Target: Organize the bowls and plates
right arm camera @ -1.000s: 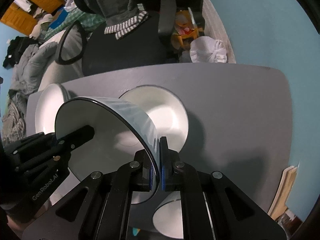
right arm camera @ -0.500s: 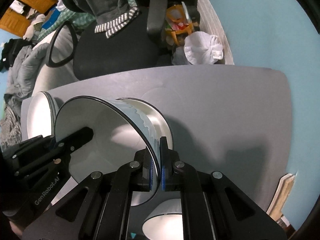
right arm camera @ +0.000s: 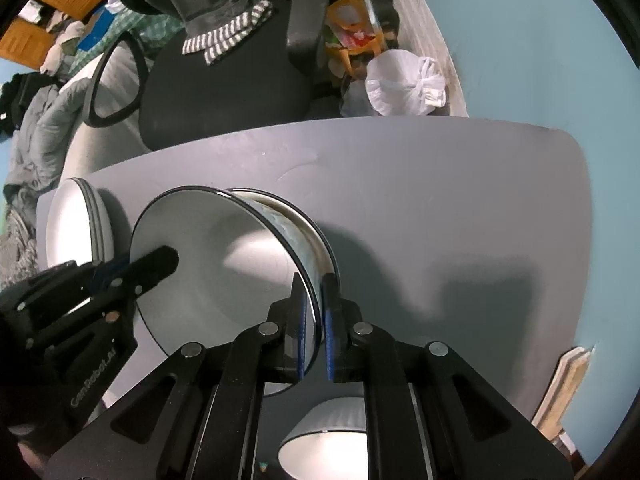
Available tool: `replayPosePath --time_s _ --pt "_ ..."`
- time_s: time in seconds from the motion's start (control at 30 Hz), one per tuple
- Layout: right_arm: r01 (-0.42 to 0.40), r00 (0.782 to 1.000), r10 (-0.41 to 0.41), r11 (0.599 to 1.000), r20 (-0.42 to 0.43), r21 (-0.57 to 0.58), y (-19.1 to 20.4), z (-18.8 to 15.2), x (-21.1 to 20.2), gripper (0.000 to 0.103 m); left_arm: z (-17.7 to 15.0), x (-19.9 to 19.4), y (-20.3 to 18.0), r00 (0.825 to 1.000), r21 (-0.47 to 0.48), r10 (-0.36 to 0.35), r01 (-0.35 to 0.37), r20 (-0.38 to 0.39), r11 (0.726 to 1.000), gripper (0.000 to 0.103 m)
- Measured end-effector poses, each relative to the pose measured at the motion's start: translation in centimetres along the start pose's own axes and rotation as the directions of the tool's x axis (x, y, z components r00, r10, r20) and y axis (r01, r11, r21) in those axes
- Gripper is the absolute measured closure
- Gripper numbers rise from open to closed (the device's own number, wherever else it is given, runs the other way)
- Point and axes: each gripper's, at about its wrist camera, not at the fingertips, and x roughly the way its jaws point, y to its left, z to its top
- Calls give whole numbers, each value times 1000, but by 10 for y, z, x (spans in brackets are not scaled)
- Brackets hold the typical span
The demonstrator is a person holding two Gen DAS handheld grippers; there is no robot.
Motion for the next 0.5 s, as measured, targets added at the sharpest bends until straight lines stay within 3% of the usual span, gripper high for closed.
replayPosePath --time_s 0.2,0.33,0.5 --pt "28 1000 -28 999 -13 -16 4 -1 -2 92 0 2 -1 1000 18 17 -17 -10 1000 95" --pt "77 997 -77 996 -5 -37 8 0 -8 81 -1 -2 0 1000 2 -4 4 0 1000 93" --pt "98 995 -98 994 6 -54 10 4 -11 81 -4 -11 1 1000 3 4 -4 18 1000 93"
